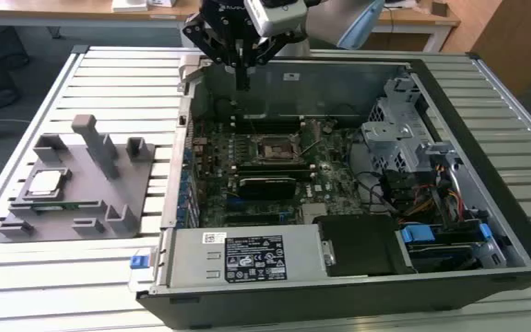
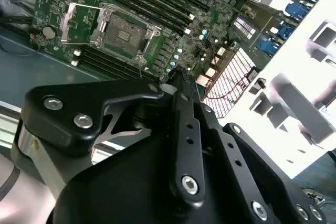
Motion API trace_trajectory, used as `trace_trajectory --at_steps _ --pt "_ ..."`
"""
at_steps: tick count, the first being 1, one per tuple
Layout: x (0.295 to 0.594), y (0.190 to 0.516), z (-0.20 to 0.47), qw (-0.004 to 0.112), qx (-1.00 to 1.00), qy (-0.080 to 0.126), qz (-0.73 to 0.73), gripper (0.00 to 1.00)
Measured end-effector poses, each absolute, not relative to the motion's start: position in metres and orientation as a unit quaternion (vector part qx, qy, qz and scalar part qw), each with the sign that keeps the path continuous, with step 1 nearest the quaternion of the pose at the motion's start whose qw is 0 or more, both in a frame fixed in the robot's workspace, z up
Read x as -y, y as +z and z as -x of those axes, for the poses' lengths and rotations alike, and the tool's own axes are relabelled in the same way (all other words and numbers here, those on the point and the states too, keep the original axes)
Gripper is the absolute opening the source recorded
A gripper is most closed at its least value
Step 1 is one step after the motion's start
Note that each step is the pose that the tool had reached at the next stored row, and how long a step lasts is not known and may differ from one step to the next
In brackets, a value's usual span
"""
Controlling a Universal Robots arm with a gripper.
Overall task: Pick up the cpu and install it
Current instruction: 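Reach for the cpu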
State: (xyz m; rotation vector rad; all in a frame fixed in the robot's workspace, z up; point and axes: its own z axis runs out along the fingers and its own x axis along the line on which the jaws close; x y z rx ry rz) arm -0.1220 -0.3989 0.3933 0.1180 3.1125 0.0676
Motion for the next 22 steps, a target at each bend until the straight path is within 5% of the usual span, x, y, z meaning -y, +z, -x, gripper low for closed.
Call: trace_trajectory --at_steps 22 --pt "0.3989 0.3933 0.1313 0.013 -0.999 0.022 -0.038 0.11"
